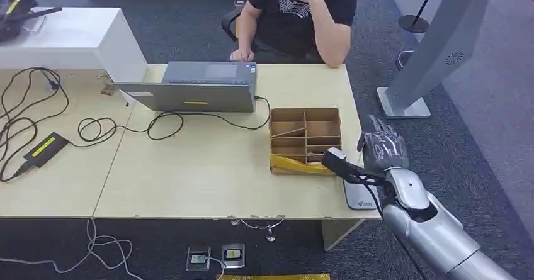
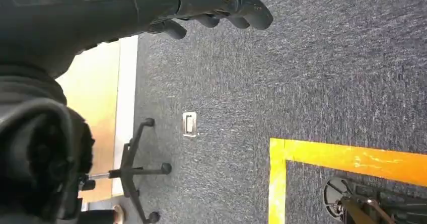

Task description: Pass the card to the sensor for recognition and then transmit it.

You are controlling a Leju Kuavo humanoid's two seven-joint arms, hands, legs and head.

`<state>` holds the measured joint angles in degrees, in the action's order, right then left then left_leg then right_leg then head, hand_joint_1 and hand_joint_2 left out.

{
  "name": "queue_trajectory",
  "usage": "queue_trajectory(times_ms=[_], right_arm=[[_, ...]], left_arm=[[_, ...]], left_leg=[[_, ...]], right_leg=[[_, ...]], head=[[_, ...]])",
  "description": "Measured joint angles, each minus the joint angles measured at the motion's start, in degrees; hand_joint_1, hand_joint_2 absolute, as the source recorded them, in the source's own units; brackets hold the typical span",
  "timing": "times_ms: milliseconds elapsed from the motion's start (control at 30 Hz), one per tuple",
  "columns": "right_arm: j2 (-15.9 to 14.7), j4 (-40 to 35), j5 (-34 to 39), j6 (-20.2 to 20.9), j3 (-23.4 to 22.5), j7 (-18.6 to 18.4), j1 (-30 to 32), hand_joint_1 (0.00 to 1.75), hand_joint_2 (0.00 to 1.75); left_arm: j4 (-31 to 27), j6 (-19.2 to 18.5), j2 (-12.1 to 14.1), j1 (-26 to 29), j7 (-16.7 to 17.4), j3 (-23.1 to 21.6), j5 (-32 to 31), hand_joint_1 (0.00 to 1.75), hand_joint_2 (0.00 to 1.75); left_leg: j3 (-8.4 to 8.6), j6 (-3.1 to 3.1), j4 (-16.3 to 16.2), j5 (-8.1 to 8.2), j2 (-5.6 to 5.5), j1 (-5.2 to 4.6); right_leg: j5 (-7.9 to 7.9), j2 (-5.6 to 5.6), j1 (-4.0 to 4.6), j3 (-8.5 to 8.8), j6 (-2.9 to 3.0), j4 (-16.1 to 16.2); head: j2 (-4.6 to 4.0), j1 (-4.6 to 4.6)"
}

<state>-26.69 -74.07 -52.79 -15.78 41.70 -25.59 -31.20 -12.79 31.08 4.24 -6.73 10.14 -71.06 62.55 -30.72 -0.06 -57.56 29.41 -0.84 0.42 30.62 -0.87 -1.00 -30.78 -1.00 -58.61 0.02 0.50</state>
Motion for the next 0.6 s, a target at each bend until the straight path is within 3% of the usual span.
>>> queue_trajectory(times_ms=[600], right_arm=[[-0.37, 2.34, 6.56, -6.06, 1.53, -1.20, 5.09, 1.75, 1.75]], left_arm=[[0.04, 0.63, 0.02, 0.00, 1.05, 0.00, -0.42, 0.00, 0.00]], left_leg=[[-0.01, 0.00, 0.01, 0.00, 0.00, 0.00]], right_leg=[[0.00, 0.00, 0.00, -0.01, 0.00, 0.00]], head=[[0.00, 0.02]])
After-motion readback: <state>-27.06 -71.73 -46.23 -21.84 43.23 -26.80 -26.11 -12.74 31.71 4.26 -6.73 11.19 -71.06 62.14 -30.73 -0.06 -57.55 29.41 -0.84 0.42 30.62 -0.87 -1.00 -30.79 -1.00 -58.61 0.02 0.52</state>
